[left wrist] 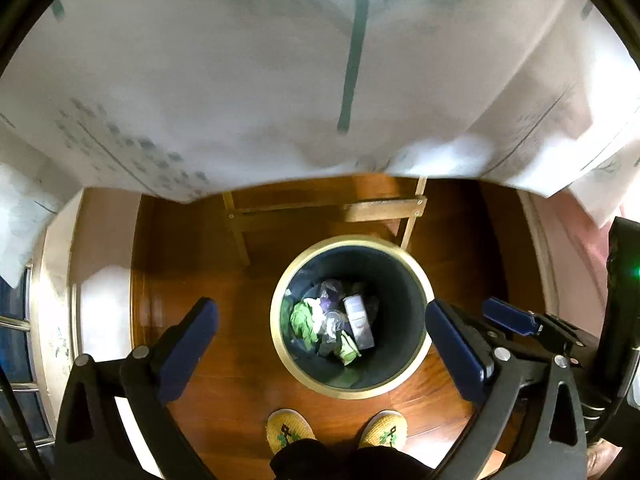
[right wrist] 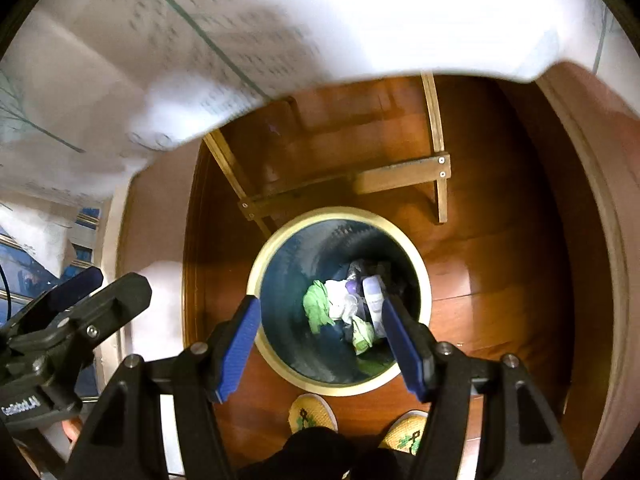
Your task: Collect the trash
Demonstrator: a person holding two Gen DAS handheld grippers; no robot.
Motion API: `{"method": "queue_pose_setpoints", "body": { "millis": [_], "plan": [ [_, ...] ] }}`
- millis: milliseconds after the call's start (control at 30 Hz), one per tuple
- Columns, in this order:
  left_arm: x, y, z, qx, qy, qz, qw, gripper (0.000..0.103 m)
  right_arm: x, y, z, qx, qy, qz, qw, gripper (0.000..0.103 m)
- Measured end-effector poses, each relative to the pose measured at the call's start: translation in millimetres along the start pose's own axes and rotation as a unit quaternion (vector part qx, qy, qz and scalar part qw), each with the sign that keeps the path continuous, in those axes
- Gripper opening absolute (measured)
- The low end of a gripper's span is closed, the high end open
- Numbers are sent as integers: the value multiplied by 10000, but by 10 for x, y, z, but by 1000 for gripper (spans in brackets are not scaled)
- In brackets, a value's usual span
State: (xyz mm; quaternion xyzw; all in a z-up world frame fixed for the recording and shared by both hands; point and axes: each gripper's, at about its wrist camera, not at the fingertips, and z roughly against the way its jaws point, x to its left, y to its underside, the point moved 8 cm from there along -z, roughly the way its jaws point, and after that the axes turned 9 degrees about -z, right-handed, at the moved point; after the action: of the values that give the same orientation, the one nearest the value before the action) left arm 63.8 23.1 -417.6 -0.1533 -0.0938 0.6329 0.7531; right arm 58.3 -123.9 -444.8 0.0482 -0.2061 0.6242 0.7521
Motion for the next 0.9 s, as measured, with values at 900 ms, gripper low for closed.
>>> {"method": "queue_pose_setpoints", "body": {
  "millis": [900],
  "plan": [
    [204,-1099,3230,-982,346,-112,9945,102,1217,-472,3033,-764,201,615,9950,63]
  ]
}}
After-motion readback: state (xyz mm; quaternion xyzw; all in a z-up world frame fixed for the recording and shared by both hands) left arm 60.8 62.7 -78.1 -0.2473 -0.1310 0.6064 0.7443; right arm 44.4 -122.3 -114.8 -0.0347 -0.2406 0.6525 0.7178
